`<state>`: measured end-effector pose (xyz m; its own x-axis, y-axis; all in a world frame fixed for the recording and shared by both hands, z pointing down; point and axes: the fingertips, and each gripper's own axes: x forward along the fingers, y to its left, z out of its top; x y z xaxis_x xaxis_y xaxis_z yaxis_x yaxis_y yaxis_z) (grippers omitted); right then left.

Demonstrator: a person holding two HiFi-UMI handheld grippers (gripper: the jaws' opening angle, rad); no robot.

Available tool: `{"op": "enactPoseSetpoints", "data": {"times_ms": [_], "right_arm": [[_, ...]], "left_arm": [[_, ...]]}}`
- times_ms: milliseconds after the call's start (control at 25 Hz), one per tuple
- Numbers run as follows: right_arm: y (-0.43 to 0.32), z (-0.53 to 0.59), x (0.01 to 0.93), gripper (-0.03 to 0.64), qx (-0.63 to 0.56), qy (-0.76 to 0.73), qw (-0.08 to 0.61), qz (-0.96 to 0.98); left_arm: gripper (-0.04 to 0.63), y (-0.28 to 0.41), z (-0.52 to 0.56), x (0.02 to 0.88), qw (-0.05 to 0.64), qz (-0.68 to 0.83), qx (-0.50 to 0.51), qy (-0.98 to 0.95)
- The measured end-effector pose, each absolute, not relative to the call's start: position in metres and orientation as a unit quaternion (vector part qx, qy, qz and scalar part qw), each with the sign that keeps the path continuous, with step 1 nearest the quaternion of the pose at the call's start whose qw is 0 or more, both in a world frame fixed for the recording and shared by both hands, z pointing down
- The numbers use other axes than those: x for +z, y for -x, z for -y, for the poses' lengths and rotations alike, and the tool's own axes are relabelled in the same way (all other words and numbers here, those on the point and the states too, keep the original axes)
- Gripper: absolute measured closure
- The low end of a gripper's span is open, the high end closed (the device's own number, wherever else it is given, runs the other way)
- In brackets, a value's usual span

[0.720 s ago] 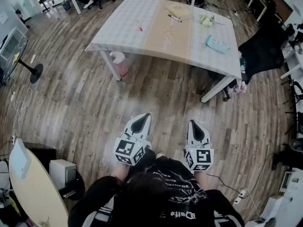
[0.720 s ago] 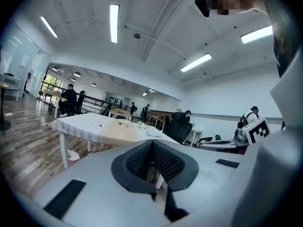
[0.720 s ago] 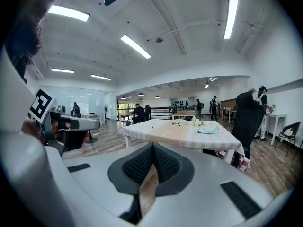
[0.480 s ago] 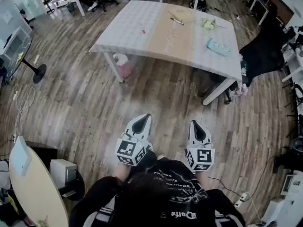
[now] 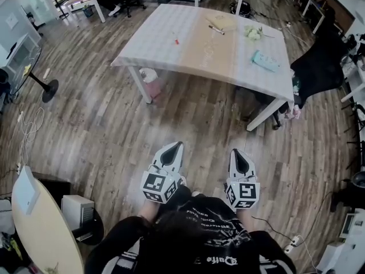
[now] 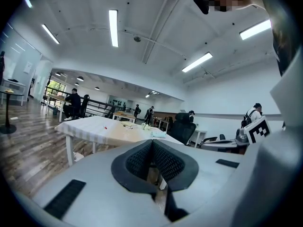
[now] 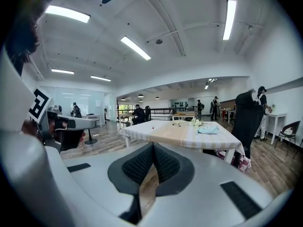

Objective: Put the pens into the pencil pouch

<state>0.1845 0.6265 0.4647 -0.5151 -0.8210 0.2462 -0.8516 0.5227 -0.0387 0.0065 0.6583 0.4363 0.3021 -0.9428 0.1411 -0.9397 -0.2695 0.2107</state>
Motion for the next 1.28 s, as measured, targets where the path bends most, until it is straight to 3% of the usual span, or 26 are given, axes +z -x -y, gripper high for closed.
{"op": "enactPoseSetpoints", "data": {"times_ms": [560,1280], "right_arm": [[-0.140,-0.574,0.461,0.606,0.071,-0.514,0.078,0.851],[-0.109,-0.457,0.484,0.607,0.078,-0.473,0.110,0.871]], "left_arm": [[0.575,0.044,-0.597,0.438,0.117,0.564,-0.009,-0.818],[0.575,0.072,-0.492,0.458,0.144,0.590,-0.011,-0.794]]}}
